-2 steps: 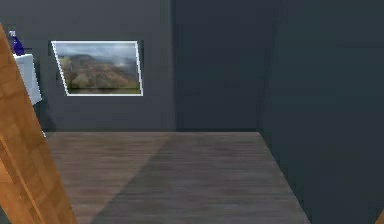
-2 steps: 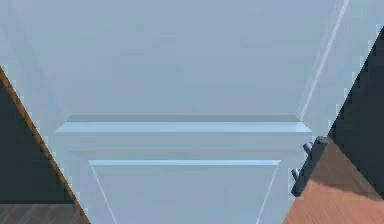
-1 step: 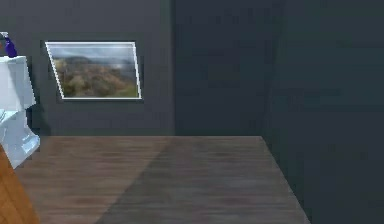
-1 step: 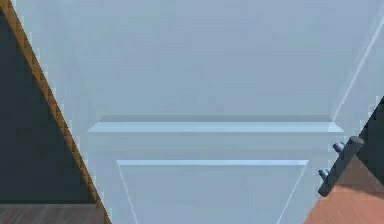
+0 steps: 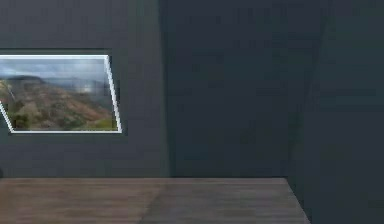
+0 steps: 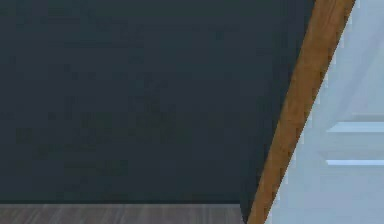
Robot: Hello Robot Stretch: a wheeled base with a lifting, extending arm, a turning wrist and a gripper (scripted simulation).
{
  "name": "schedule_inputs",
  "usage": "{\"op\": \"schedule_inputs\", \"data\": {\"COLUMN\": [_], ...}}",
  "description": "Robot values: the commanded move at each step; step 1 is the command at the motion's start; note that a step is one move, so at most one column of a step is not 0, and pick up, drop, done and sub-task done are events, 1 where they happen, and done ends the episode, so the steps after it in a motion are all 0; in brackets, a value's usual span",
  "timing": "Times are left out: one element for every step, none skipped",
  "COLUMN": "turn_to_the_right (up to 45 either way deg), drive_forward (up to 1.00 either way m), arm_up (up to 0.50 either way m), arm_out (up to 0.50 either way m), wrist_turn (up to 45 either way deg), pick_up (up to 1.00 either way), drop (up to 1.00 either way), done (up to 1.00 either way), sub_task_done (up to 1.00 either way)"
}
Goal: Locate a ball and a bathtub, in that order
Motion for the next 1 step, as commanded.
{"op": "schedule_inputs", "data": {"turn_to_the_right": [-45.0], "drive_forward": [0.0], "arm_up": [0.0], "arm_out": [0.0], "wrist_turn": [0.0], "pick_up": [0.0], "drop": [0.0], "done": [0.0], "sub_task_done": [0.0]}}
